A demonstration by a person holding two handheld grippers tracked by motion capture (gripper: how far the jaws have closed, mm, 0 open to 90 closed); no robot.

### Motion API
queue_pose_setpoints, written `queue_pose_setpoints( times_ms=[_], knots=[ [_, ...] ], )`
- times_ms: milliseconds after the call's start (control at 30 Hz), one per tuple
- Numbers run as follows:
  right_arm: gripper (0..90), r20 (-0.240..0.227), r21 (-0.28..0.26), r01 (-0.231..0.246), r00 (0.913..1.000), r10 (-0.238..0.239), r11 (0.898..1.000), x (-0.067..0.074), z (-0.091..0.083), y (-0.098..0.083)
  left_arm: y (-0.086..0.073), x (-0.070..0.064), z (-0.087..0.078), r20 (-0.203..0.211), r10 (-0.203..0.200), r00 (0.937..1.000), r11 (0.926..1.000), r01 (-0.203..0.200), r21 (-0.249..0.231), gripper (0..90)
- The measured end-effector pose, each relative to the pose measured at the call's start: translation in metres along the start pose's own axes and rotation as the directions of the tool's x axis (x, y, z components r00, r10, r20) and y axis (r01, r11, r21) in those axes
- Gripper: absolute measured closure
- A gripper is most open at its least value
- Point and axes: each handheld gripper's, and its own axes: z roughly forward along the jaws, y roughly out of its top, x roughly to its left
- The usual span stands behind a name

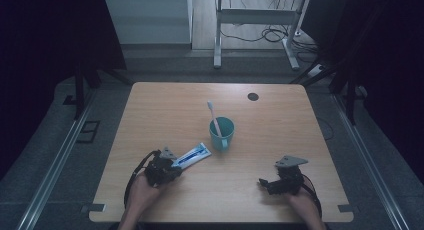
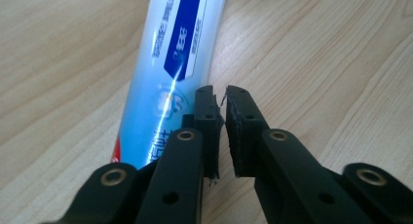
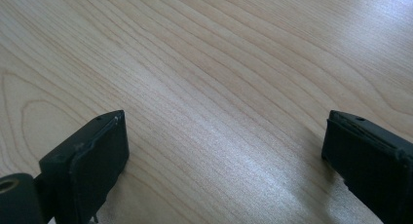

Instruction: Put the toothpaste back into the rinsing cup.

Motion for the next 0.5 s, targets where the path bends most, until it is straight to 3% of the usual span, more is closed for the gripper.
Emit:
queue_pose_setpoints(
  times_ms=[233, 500],
  knots=[
    [2.9, 0.000, 0.000, 0.001, 1.0000, -0.001, 1.000, 0.000, 0.000, 0.000, 0.013, 0.001, -0.009, -0.025, 0.030, 0.9992, 0.9994, -0.030, 0.015, 68.5],
    [3.0, 0.000, 0.002, -0.003, 1.0000, 0.003, 1.000, 0.000, 0.000, 0.000, 0.030, 0.009, -0.007, -0.037, 0.054, 0.9978, 0.9929, -0.050, 0.108, 51.0]
  ],
)
